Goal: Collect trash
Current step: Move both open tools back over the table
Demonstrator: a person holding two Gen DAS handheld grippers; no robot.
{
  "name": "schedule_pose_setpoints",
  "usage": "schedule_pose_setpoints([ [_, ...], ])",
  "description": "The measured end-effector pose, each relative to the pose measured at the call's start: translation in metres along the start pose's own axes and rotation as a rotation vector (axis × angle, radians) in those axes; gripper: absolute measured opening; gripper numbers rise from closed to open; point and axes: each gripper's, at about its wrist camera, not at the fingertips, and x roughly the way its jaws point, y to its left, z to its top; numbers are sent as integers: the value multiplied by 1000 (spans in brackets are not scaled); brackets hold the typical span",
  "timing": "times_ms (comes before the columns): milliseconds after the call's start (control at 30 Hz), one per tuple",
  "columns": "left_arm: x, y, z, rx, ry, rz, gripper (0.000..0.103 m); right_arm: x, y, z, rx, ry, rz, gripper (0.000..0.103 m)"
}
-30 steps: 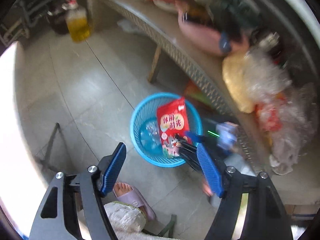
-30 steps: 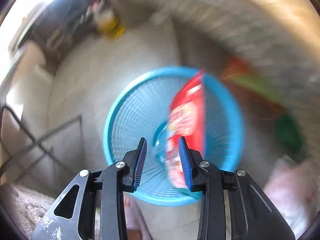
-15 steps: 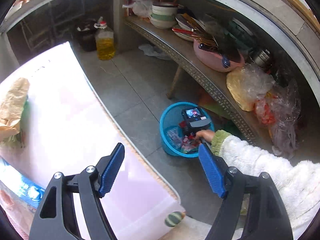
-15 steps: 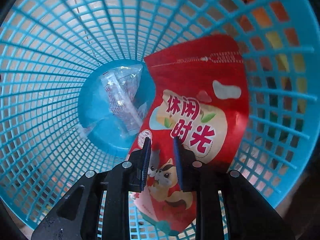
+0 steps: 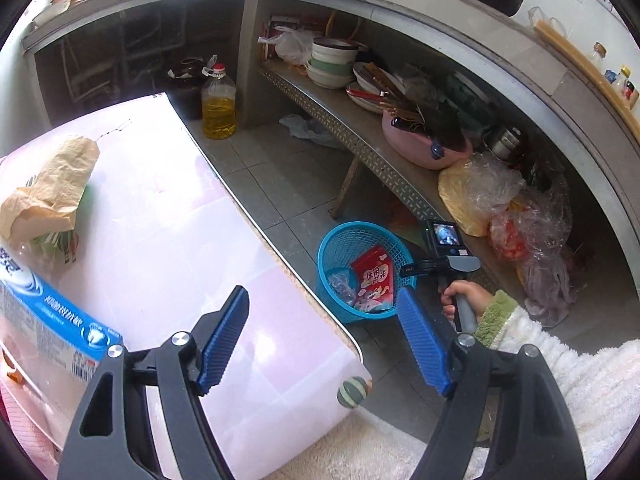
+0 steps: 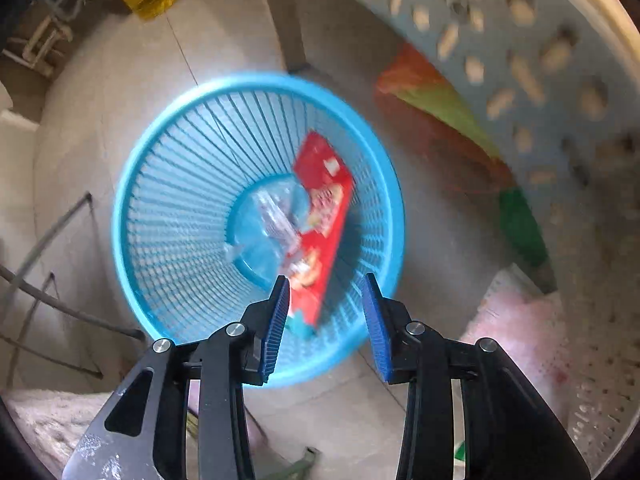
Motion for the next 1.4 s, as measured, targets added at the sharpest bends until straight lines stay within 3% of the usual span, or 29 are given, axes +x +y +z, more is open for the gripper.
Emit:
schedule_pose_setpoints([
  [100,-12,2,-9,-4,-10,5,74,19,2,-3,14,48,15,36],
  [233,-31,7,-25,-27,-33,28,75,47,16,4,-4,107,-55,32],
  [300,-40,12,-34,-39,-43,51,75,64,22,9,0,141,-89,22],
  [467,-60,28,-57,-85,-55,95,77,96,36,9,-31,179,-125,12],
  [633,-75,51,-84,-156,-65,142,77,94,44,9,-57,145,-161,12],
  [667,-79,56,-89,-176,-71,149,77,90,45,8,-60,133,-167,18],
  [767,-91,70,-104,-220,-102,157,78,56,44,1,-85,63,-194,46],
  [800,-95,74,-109,-235,-114,155,78,43,45,-2,-98,34,-199,51],
  [967,-110,90,-123,-274,-170,138,79,-37,48,-24,-128,-121,-118,57],
  [1233,-134,99,-145,-307,-256,152,79,-175,90,-87,-230,-374,168,64],
  [1400,-152,109,-163,-330,-300,194,79,-237,135,-123,-335,-479,322,64],
])
